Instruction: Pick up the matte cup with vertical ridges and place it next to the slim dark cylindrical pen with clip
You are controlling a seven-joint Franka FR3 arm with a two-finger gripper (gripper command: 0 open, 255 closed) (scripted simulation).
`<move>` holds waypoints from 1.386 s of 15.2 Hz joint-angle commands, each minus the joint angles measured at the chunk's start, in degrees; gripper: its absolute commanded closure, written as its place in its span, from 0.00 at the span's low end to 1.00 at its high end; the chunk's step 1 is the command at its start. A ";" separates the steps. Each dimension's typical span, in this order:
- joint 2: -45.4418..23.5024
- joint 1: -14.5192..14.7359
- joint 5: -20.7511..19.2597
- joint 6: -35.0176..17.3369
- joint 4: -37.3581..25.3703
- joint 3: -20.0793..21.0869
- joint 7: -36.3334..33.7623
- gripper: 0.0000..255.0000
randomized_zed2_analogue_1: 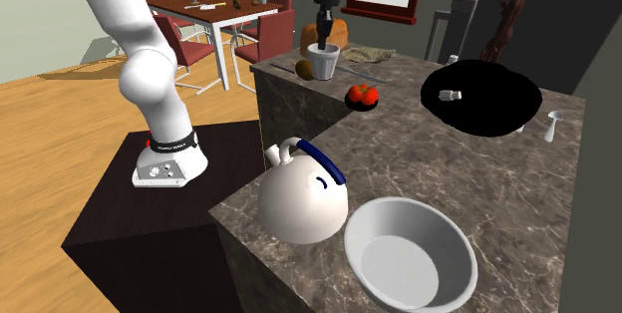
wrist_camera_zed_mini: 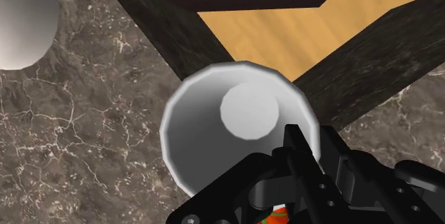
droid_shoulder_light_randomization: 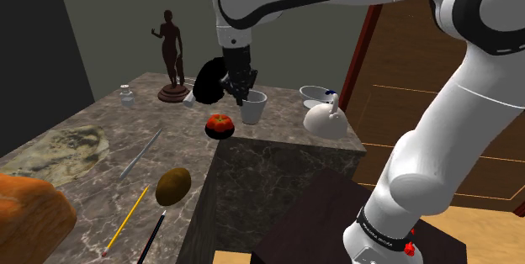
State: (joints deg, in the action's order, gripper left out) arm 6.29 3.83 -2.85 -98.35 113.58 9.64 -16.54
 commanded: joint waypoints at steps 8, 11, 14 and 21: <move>-11.92 5.62 -0.63 0.56 -11.58 5.94 -11.96 1.00; -16.81 7.84 -1.58 1.42 -16.95 7.40 -15.71 1.00; -22.17 10.37 -2.81 2.74 -23.23 8.51 -19.27 1.00; -37.15 17.97 -6.42 8.47 -43.19 9.65 -26.25 1.00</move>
State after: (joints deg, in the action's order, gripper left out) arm -29.28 20.75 -8.92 -90.96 73.00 19.16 -41.90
